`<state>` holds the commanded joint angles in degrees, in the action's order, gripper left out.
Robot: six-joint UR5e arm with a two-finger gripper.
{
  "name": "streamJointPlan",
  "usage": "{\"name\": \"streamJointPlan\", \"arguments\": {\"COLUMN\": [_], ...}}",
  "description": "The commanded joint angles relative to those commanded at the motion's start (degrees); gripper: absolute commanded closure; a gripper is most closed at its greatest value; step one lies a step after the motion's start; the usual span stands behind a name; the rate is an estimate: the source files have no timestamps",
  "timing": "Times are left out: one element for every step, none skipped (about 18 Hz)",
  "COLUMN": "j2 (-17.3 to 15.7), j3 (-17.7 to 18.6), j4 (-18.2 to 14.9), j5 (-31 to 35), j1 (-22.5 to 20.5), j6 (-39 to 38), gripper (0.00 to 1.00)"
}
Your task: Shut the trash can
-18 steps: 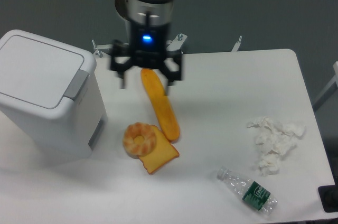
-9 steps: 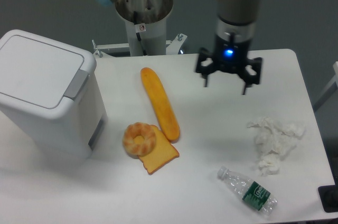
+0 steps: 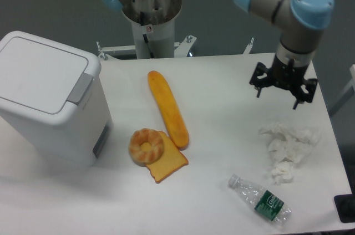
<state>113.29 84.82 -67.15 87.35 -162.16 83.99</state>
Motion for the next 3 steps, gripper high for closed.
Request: {"name": "streamJointPlan", "arguments": {"j2": [0.18,0.61,1.14], "j3": [0.0,0.0,0.0], "j4": [0.0,0.18,0.7], "j5": [0.71,0.97,1.06], "j1": [-0.18,-0.18,-0.09], "j6": [2.56,3.71,3.99], "gripper": [0.0,0.0,0.0]}}
